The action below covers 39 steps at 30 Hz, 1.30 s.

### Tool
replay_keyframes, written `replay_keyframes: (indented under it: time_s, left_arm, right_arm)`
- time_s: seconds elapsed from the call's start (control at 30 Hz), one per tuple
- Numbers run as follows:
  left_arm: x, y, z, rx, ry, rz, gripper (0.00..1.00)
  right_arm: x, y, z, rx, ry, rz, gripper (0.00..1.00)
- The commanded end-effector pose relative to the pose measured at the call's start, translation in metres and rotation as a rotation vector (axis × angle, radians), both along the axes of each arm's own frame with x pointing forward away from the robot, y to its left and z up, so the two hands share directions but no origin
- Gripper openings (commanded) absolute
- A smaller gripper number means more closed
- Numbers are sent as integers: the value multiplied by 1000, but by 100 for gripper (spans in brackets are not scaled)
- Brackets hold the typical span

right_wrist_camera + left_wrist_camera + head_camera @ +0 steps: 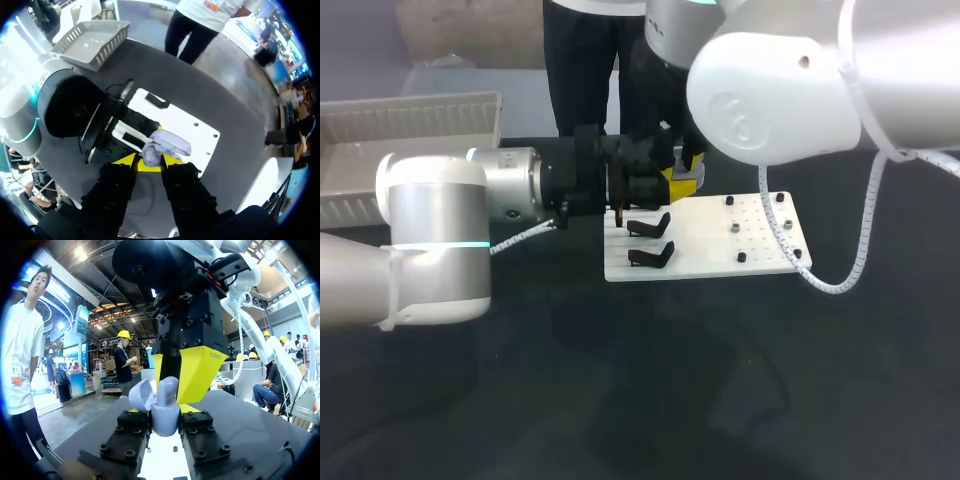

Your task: Pick up each earbud case from the left stands, insert the matching earbuds, close the lid, and place the case in the box.

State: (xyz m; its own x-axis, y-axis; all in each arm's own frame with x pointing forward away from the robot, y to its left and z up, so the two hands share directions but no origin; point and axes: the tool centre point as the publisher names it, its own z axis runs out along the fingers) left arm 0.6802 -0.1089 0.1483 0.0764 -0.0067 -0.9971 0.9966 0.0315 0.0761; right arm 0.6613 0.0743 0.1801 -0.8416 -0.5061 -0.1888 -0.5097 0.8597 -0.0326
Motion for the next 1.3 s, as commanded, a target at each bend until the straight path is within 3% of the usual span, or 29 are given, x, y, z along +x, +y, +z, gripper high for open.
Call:
replay_keyframes:
  time_s: [0.03,0.47,0.67,0.77,0.97,1.13,1.3]
  left_arm:
    - [-1,0,-1,-4,-4,6,0]
    - [-1,0,-1,-4,-4,6,0]
    - [-1,0,-1,-4,-4,6,0]
    - [-1,0,-1,-4,-4,6,0]
    - [-1,0,-1,-4,-4,6,0]
    - [-1,0,-1,-4,-4,6,0]
    - [-1,0,-1,-4,-4,6,0]
  right_arm:
    - [3,1,2,-3,6,-8,31]
    - [0,0,20,16,-6,-16,34]
    - [30,3,37,137,-85,-84,37]
    - [48,2,34,164,-106,-130,42]
    - [78,-4,11,153,-127,-194,37]
    - [85,-11,-4,138,-98,-239,35]
    - [76,-18,-9,122,-90,-253,35]
